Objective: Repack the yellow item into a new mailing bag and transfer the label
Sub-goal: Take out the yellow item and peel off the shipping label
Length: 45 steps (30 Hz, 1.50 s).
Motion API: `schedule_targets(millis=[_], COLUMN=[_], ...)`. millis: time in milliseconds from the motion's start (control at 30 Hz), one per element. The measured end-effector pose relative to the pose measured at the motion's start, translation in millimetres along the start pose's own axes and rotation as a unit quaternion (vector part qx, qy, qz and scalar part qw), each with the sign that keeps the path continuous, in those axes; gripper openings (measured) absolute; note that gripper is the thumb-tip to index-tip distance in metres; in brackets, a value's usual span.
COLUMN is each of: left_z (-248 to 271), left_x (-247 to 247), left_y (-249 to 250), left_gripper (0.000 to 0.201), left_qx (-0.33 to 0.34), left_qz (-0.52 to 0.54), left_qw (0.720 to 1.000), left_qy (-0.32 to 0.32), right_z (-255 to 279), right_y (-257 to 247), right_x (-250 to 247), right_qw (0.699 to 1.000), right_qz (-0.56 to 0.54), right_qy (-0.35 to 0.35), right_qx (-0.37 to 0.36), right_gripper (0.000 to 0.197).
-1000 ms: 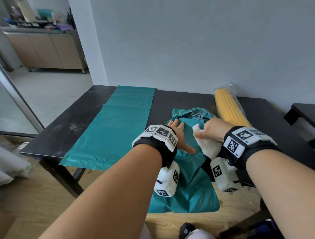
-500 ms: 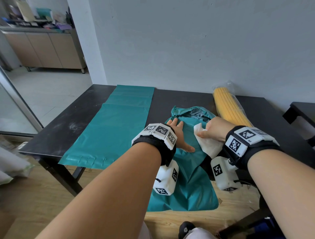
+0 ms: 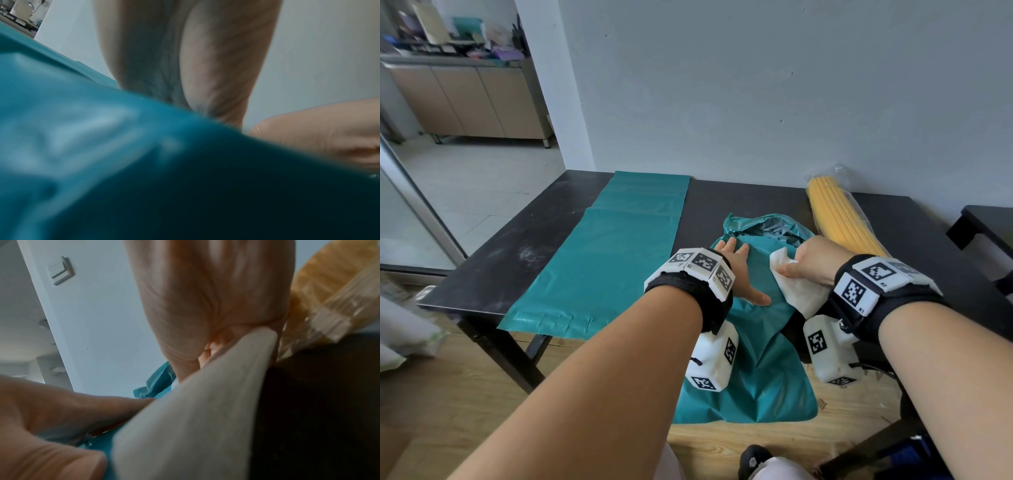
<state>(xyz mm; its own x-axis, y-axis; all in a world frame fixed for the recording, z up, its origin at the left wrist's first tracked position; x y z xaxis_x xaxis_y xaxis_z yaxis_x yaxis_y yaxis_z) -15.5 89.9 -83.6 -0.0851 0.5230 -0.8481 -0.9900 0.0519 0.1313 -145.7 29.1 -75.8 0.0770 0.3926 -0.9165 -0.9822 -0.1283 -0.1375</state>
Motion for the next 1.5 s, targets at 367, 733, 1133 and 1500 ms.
schedule_targets(millis=[367, 733, 1133, 1500], left_z=[0.3, 0.2, -3.1, -0.5], left_x=[1.4, 1.1, 0.9, -0.1], left_y=[3.5, 3.1, 1.5, -0.8], left_gripper=[0.097, 0.096, 0.097, 0.097], left_qx=[0.010, 0.007, 0.006, 0.006], left_qz=[-0.019, -0.023, -0.026, -0.005], left_qw=[0.999, 0.999, 0.999, 1.000], left_qy=[-0.023, -0.025, -0.025, -0.017], right_z=[1.1, -1.7, 4.7, 24.0], right_y=[6.2, 19.6, 33.9, 40.7], right_x=[-1.1, -0.3, -9.2, -45.9], right_qw=[1.000, 0.999, 0.997, 0.994], right_qz=[-0.007, -0.013, 0.009, -0.064], right_qy=[0.014, 0.016, 0.026, 0.063], right_qx=[0.014, 0.031, 0.066, 0.060], right_gripper=[0.044, 0.042, 0.041, 0.035])
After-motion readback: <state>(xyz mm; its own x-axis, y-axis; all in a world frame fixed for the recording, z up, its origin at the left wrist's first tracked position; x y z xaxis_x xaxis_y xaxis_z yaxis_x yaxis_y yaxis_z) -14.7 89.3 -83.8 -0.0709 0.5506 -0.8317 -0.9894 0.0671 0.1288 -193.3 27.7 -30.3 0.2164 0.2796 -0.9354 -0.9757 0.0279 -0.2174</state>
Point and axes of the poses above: each hand's wrist, its own z-axis away from the middle knuckle, its own x-axis out of the palm, y = z × x, the point moved 9 cm from there along -z, towards the middle knuckle, and after that the axes turned 7 degrees about -y, right-handed, at the moved point
